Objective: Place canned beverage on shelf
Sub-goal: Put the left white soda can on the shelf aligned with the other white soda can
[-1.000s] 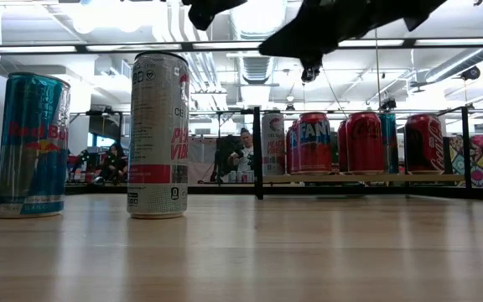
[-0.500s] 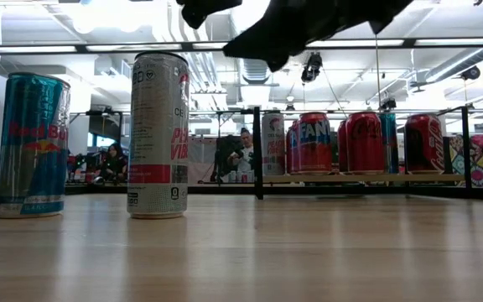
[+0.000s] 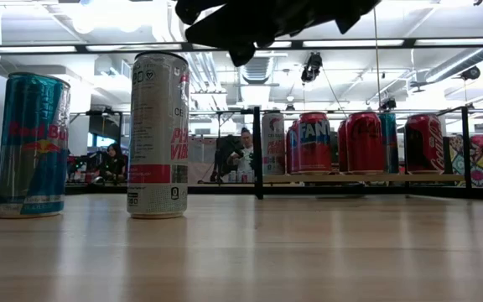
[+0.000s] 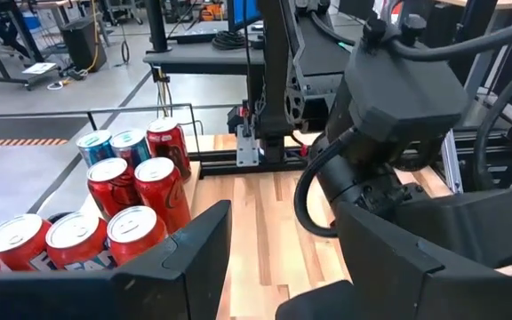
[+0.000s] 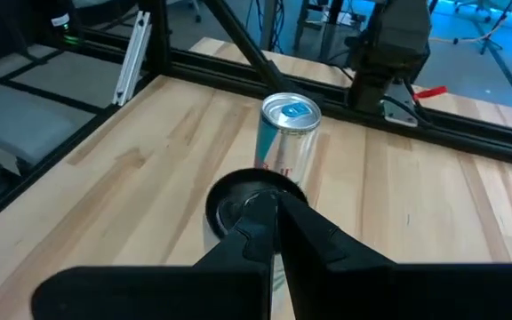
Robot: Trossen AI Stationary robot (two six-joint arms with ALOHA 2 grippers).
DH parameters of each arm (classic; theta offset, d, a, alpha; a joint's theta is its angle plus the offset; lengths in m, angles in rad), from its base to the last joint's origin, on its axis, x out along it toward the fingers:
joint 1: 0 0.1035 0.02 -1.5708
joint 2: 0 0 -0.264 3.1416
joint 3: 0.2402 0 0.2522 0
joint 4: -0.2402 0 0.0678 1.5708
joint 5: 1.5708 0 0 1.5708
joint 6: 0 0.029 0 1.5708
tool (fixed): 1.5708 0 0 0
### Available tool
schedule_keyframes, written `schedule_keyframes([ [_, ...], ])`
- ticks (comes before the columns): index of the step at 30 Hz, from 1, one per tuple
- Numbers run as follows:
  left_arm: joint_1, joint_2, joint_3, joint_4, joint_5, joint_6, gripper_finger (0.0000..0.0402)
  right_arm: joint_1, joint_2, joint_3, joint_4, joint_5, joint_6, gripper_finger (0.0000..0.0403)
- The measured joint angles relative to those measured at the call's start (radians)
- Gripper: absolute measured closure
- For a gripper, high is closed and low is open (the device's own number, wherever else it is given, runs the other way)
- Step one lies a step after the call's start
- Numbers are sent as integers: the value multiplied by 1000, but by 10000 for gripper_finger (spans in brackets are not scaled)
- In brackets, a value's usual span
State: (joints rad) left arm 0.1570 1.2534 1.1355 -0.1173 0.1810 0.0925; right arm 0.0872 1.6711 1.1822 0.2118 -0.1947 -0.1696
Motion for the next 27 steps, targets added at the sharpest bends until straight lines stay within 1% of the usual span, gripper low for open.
schedule_keyframes([
  [13,0,-33,0,-22,0,8,212,0,14,19,2,10,5,393],
  [16,0,-32,0,-22,0,8,212,0,14,19,2,11,13,381],
  [18,0,-32,0,-22,0,8,212,2,14,19,2,11,12,361],
  [21,0,-31,0,-22,0,8,212,2,14,19,2,11,13,317],
  [24,0,-31,0,-22,0,8,212,5,14,19,1,11,26,256],
  [27,0,-31,0,-22,0,8,212,6,14,19,-2,11,67,186],
])
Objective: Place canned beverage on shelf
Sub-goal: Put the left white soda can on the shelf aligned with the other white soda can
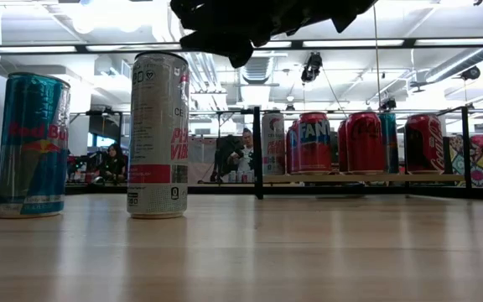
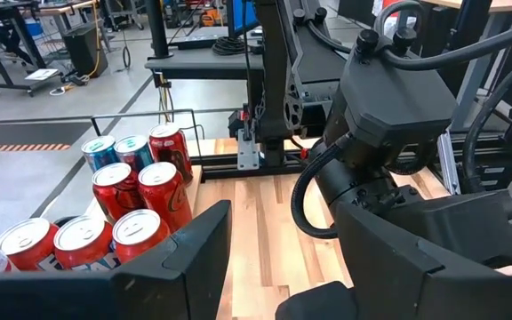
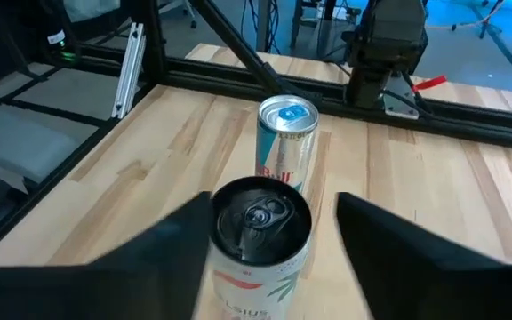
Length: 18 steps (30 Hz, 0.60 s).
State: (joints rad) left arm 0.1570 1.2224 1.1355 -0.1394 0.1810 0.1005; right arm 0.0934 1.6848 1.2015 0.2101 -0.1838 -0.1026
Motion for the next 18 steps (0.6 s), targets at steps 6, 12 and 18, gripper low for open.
schedule_keyframes([
  [6,0,0,0,0,0,0,212,-2,4,0,-55,0,6,64],
  [12,0,1,0,6,0,0,212,-7,51,0,-46,0,-7,27],
  [18,0,1,-1,6,0,0,212,-27,102,30,-48,-7,-3,26],
])
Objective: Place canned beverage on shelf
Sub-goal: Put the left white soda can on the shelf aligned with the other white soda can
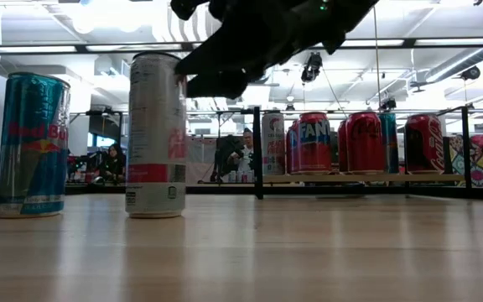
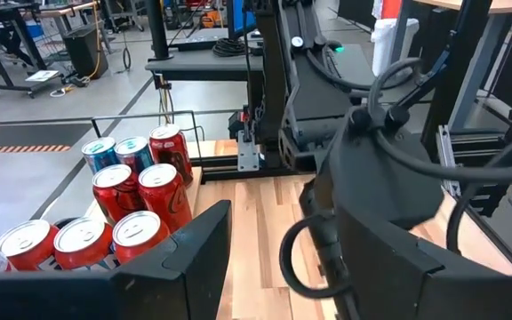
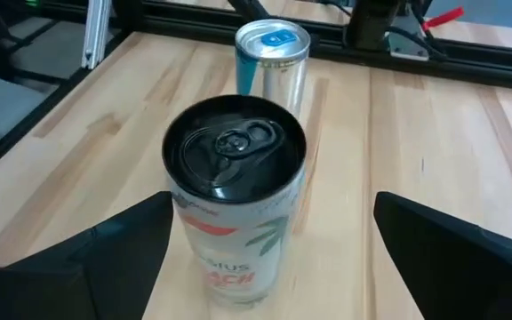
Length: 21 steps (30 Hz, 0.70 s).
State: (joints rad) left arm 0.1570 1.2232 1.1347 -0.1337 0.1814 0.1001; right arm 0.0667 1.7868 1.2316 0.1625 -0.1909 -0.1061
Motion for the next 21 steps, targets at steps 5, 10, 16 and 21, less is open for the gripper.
schedule_keyframes([
  [5,0,0,0,-1,0,0,212,-3,54,64,-47,-58,-8,26],
  [10,0,0,0,-3,0,0,212,-9,84,116,-79,-82,-26,26],
  [16,0,0,0,-4,0,0,212,-9,95,137,-75,-97,-70,28],
  [21,0,0,0,-3,0,0,212,-9,95,138,-70,-111,-72,45],
])
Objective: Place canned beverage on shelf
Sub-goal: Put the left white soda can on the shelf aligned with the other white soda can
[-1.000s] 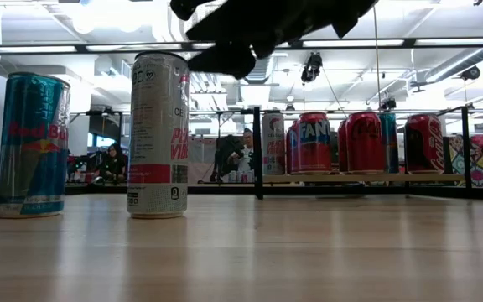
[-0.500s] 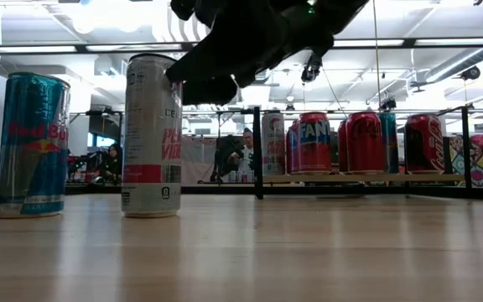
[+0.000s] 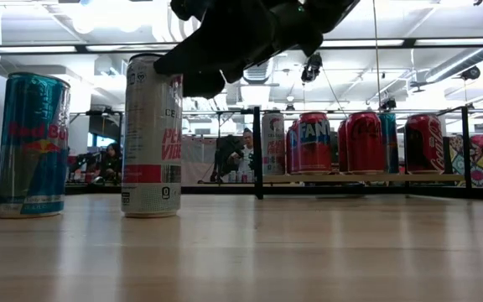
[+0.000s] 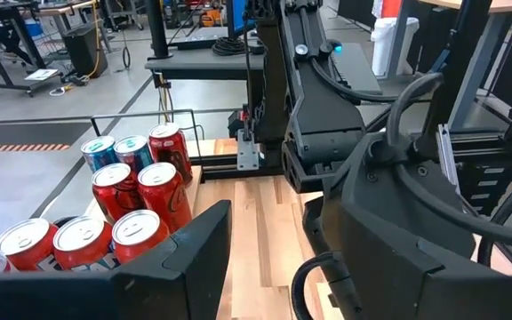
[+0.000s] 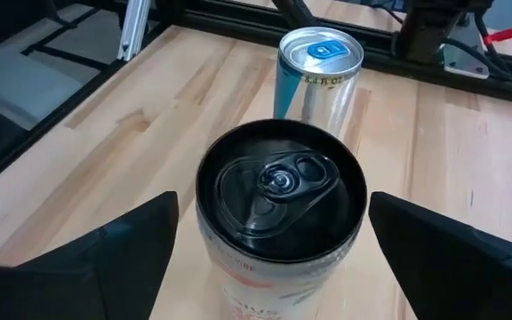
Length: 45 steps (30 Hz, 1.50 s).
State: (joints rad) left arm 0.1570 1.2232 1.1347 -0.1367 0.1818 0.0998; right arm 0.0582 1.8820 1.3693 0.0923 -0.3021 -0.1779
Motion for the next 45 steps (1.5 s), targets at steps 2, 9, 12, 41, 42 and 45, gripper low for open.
schedule_keyframes([
  [2,0,0,0,2,0,0,212,0,3,0,7,-12,0,55],
  [9,0,0,0,3,0,0,212,-1,19,0,32,-24,9,91],
  [12,0,0,0,2,0,-3,212,-2,19,0,40,-24,11,117],
  [41,0,-14,0,-17,-4,4,212,-19,-129,-2,-141,115,109,158],
  [42,0,-17,0,-25,-12,8,212,-19,-139,-2,-157,124,113,158],
  [45,0,-29,0,-51,-22,17,212,-18,-178,-2,-204,133,139,158],
])
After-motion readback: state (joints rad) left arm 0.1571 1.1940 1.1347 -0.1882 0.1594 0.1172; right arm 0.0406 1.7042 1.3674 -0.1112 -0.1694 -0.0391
